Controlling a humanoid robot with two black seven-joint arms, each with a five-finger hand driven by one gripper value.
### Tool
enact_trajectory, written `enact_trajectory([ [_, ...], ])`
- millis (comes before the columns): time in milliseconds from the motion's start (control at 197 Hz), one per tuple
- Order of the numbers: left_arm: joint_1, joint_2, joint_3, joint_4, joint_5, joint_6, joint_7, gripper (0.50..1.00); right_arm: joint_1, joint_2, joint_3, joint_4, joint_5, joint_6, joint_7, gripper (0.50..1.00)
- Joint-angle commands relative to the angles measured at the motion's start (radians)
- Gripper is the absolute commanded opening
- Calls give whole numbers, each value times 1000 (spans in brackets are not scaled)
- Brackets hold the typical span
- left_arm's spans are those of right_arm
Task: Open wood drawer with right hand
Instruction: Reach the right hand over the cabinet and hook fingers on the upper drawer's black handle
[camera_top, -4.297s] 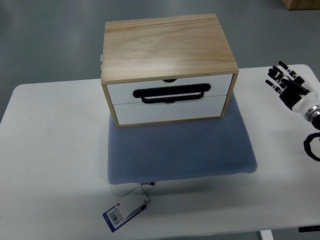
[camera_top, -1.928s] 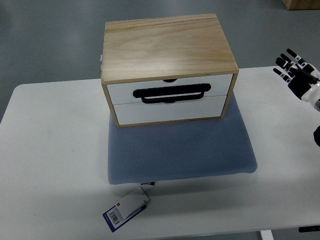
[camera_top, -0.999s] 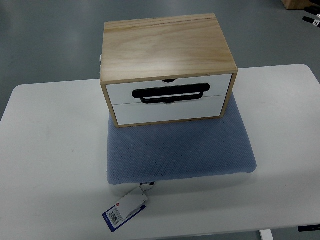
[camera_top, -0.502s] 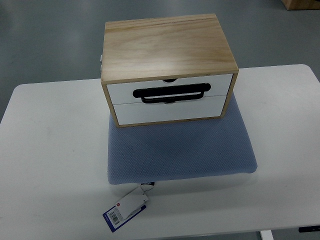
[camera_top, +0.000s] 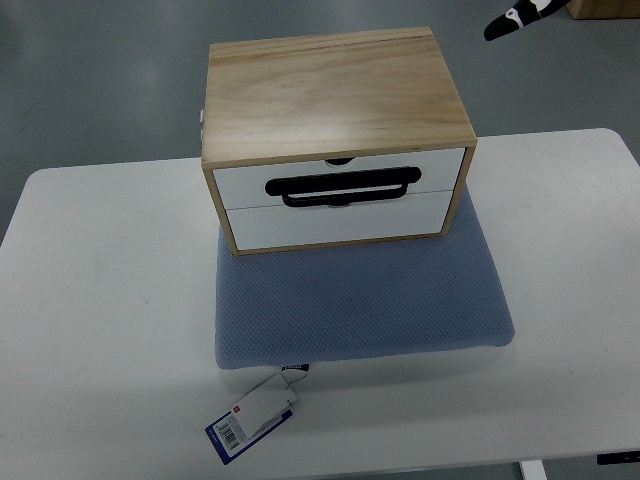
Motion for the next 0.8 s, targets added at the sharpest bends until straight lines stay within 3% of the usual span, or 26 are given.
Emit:
enact_trajectory([
  [0,0,0,0,0,0,0,0,1000,37,36,-15,55,-12,0,-52,932],
  [76,0,0,0,0,0,0,0,1000,44,70,-16,74,-24,0,-86,932],
  [127,0,0,0,0,0,0,0,1000,44,70,-16,74,-24,0,-86,932],
  [132,0,0,0,0,0,0,0,1000,61,107,-30,78,-30,0,-89,932],
  [406,0,0,0,0,0,0,0,1000,218,283,-186,124,-22,0,-87,930],
  [797,0,0,0,0,0,0,0,1000,242,486,-259,124,45,-2,-116,928],
])
